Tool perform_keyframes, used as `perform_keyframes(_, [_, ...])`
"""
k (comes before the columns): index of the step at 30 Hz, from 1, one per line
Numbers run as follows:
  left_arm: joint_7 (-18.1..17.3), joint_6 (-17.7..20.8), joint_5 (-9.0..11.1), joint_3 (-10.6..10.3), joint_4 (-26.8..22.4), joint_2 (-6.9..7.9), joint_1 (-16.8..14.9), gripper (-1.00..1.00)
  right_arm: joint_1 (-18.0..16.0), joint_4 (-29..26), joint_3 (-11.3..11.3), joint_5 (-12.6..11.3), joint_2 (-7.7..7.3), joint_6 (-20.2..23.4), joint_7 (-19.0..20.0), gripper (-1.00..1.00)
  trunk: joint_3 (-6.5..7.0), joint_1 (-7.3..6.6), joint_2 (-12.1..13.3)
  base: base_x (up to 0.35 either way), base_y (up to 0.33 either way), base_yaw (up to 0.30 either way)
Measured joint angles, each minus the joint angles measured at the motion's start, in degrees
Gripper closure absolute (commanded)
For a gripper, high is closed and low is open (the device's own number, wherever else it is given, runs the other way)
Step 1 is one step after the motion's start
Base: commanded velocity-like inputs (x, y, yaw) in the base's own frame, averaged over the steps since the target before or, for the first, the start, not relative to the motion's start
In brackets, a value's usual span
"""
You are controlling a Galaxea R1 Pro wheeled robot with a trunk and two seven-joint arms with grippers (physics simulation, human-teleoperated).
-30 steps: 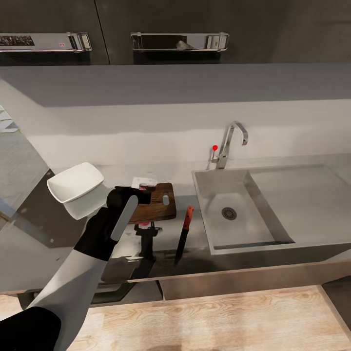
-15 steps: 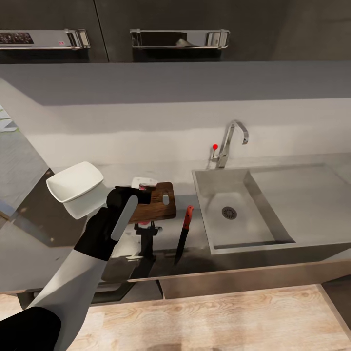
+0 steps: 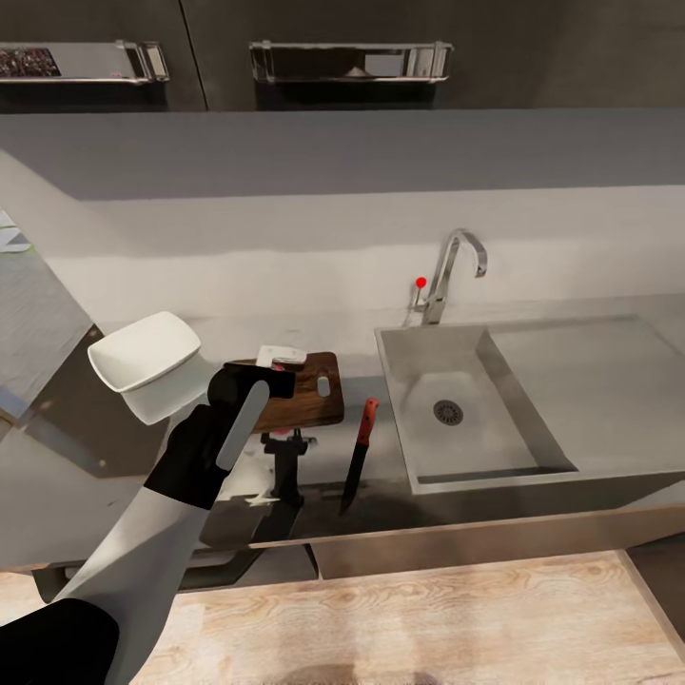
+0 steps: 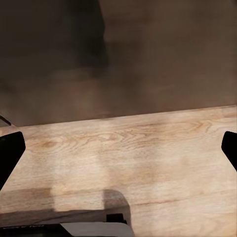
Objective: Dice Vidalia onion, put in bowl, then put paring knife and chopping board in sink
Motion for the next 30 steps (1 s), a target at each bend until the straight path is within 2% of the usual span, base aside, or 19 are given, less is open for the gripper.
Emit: perform_keyframes(30, [0.00,0.03,0.00,0.07,-0.28,0.00,-0.02,1.00,0.00,0.02,0.02,0.02,0.00,0.00,0.00,-1.00,-0.06,0.00,0.00,0.000,0.000,0.000])
